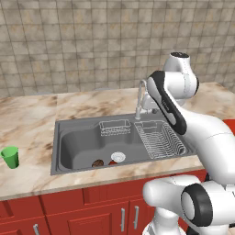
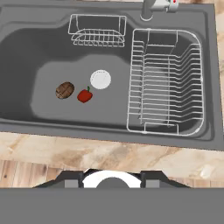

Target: Remove the bell pepper and potato from the sink. Then move the bowl and cup from the counter to the sink for washing.

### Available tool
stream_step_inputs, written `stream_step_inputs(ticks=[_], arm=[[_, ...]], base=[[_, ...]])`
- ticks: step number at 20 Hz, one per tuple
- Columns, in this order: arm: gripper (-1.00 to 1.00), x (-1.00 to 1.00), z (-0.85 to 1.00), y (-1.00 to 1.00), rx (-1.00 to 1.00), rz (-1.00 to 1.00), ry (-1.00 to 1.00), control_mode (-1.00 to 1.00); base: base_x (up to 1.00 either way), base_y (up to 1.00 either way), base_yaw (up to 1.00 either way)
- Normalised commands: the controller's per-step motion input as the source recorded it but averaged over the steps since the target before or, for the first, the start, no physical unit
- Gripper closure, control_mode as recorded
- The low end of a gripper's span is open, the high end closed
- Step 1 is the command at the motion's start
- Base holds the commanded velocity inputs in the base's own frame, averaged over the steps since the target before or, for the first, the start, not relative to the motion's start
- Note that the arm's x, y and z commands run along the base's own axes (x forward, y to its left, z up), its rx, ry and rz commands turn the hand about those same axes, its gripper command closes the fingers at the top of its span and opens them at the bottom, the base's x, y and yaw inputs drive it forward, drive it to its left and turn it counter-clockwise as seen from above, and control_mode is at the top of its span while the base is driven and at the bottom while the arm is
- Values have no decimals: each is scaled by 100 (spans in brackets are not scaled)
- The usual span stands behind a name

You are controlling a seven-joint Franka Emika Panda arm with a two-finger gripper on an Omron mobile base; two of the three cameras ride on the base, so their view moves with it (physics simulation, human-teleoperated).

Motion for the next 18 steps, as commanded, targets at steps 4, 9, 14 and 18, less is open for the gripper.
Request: stream_step_inputs(ticks=[4,9,14,18], arm=[[-100,-3,0,0,0,0,0,-100],[-100,-18,-1,9,-2,0,-7,-100],[-100,-20,0,25,-11,0,-14,-100],[-100,-18,0,30,-12,0,-12,-100]], base=[[0,0,0],[0,0,0],[0,0,0],[0,0,0]])
